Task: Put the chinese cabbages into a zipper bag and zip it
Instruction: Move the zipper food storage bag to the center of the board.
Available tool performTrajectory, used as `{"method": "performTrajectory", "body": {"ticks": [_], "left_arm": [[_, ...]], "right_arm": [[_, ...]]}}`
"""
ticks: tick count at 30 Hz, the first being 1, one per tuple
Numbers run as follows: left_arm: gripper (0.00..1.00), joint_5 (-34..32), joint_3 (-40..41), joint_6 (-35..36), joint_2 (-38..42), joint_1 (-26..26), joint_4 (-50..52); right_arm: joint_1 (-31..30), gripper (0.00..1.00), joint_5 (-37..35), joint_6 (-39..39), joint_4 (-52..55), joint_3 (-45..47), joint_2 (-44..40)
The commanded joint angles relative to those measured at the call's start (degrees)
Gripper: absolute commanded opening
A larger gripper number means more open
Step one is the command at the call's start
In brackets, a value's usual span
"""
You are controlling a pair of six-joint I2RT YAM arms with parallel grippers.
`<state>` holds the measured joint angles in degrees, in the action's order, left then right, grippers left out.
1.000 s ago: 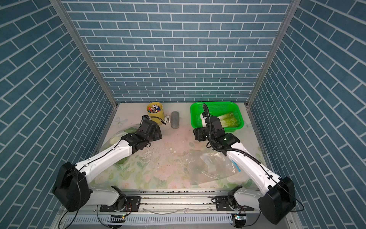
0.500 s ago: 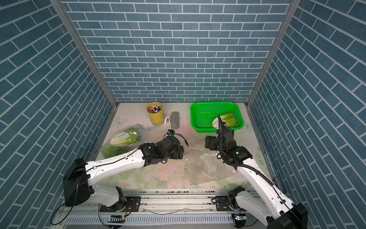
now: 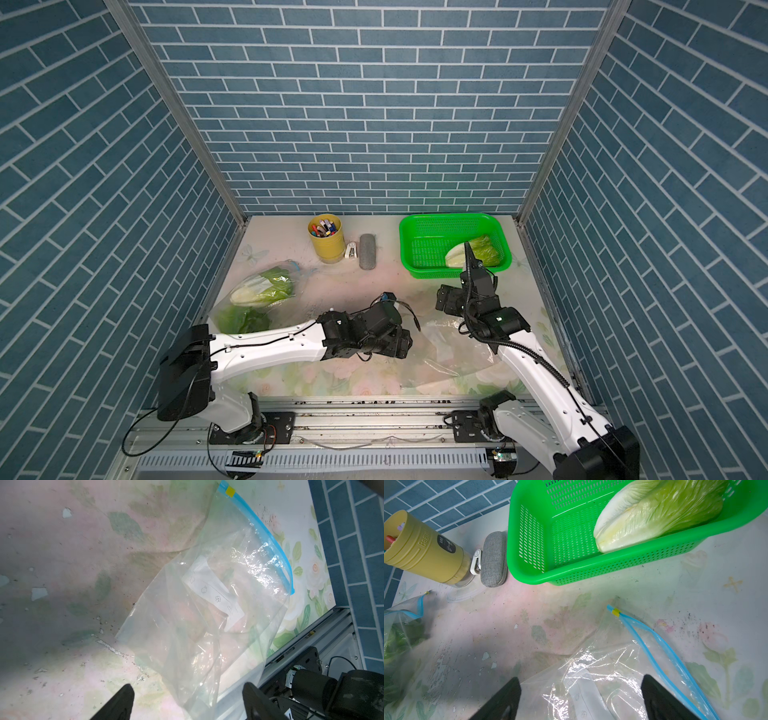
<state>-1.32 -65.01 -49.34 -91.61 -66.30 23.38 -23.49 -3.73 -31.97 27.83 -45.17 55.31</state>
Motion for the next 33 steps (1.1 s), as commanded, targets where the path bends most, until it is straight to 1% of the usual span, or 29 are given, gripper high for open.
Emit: {"method": "performTrajectory", "body": {"ticks": [1, 4, 7, 8, 9, 11, 14, 15, 17, 19, 20, 23, 25, 31, 33], "left_arm": [[0.74, 0.43, -2.21, -0.22, -2.46, -0.19, 0.23], [0.65, -0.68, -1.82, 0.12, -3.72, -0.18, -1.59], [0.50, -2.26, -1.60, 0.11, -4.60, 0.08, -2.08], [0.42, -2.69, -1.94, 0.11, -4.82, 0.18, -1.70], [0.37, -3.27, -2.04, 0.23, -4.97, 0.32, -1.52], [0.32, -4.48, -1.96, 0.91, -5.11, 0.47, -1.18], [0.22, -5.74, -1.53, 1.85, -4.98, 1.54, -0.13], [0.19, -5.96, -1.24, 2.15, -4.69, 2.03, 0.14], [0.18, -6.26, -0.28, 3.83, -3.77, 3.01, 0.19], [0.16, -6.36, -0.11, 7.36, -3.15, 3.98, 1.94], [0.14, -6.87, -0.66, 9.47, -2.90, 4.74, 4.12], [0.14, -10.69, -1.07, 13.67, -0.78, 6.41, 11.05], [0.16, -12.55, -0.43, 14.78, 1.08, 8.15, 14.50], [0.27, -11.82, 5.42, 19.41, 8.79, 14.52, 16.31], [0.29, -12.59, 6.20, 20.65, 10.25, 17.07, 17.33]], "right_arm": [[0.63, 0.91, 1.72, -3.21, -1.20, 0.37, 0.33], [0.90, 0.91, 1.84, -3.02, -2.18, 0.90, 0.38], [1.20, 0.91, 2.39, -3.19, -2.61, 1.05, 0.99], [1.23, 0.91, 2.78, -3.11, -2.52, 0.83, 1.26], [1.25, 0.91, 3.06, -2.90, -2.59, 0.70, 1.47], [1.34, 0.91, 3.28, -2.53, -3.29, 0.78, 1.73], [1.47, 0.91, 3.36, -2.65, -3.93, 0.89, 2.29], [1.51, 0.90, 3.69, -2.73, -3.82, 0.63, 2.50], [1.47, 0.90, 4.20, -2.64, -3.83, 0.32, 2.85], [1.51, 0.90, 4.25, -2.49, -4.06, 0.39, 3.09], [1.47, 0.90, 4.34, -2.40, -4.23, 0.43, 3.20], [1.53, 0.89, 5.23, -2.49, -3.85, 0.02, 3.94], [1.55, 0.89, 5.74, -2.40, -3.73, -0.40, 4.18], [1.59, 0.89, 6.60, -2.91, -4.70, -0.70, 5.79], [1.59, 0.88, 7.98, -3.44, -5.41, -0.84, 6.36]]}}
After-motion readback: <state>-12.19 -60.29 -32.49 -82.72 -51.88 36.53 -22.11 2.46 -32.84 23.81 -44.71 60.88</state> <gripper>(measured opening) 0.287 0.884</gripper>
